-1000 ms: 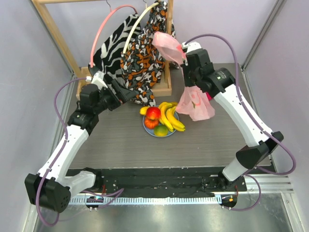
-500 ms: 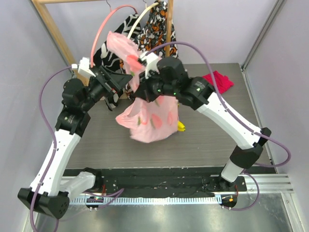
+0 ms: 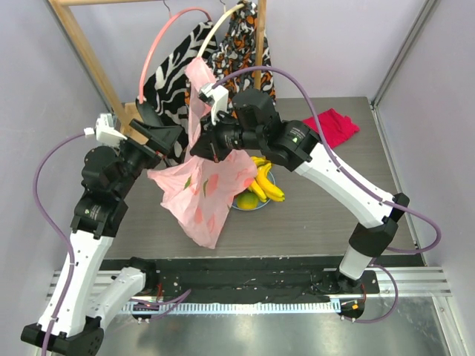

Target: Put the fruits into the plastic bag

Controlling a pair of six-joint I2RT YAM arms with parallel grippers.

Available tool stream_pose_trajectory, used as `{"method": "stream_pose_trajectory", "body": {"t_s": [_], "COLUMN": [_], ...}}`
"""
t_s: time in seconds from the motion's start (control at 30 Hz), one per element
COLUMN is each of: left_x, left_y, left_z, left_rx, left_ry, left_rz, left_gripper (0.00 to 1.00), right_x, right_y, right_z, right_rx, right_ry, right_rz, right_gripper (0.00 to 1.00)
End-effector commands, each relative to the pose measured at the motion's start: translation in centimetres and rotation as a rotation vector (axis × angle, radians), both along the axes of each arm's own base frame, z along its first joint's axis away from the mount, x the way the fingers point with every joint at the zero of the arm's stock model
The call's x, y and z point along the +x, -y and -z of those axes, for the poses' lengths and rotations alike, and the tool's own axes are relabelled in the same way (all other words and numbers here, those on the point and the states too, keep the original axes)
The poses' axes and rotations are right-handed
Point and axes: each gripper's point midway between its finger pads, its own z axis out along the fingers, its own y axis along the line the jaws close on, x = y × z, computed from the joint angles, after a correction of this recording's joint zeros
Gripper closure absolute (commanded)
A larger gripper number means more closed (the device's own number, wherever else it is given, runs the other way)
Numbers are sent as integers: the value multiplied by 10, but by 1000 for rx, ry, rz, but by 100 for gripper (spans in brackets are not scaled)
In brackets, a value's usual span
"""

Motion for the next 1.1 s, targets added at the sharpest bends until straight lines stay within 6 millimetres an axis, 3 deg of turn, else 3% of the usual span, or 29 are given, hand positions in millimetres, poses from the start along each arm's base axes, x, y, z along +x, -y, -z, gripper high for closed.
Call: {"method": "stream_pose_trajectory", "body": {"t_s": [0.0,0.2,0.37,0.67,0.97,1.07], "left_x": [9,15,21,26,40,42], "left_y": [3,17,28,19,32,34], "left_z": [5,-4,5,-10,16,20], "left_rx": [-37,-105,-122,-146,-139,-132], "left_ry": [-27,1,-32,31,-64,-77], "left_rz": [3,65,111,55,102,109], "left_gripper": [1,1,0,0,5,14], "right_x": [-13,-15,-14,-15,-16,-15], "right_y": [-2,-2,-2,-3,-4,-2], "right_z": [-34,-25,-23,-17,-18,-17], "right_rx": [95,78,73,60,63,59], "right_ry": [43,34,37,29,33,36], "right_rz": [-43,-48,-45,-48,-53,-43], "right_gripper": [99,99,99,99,99,99]}}
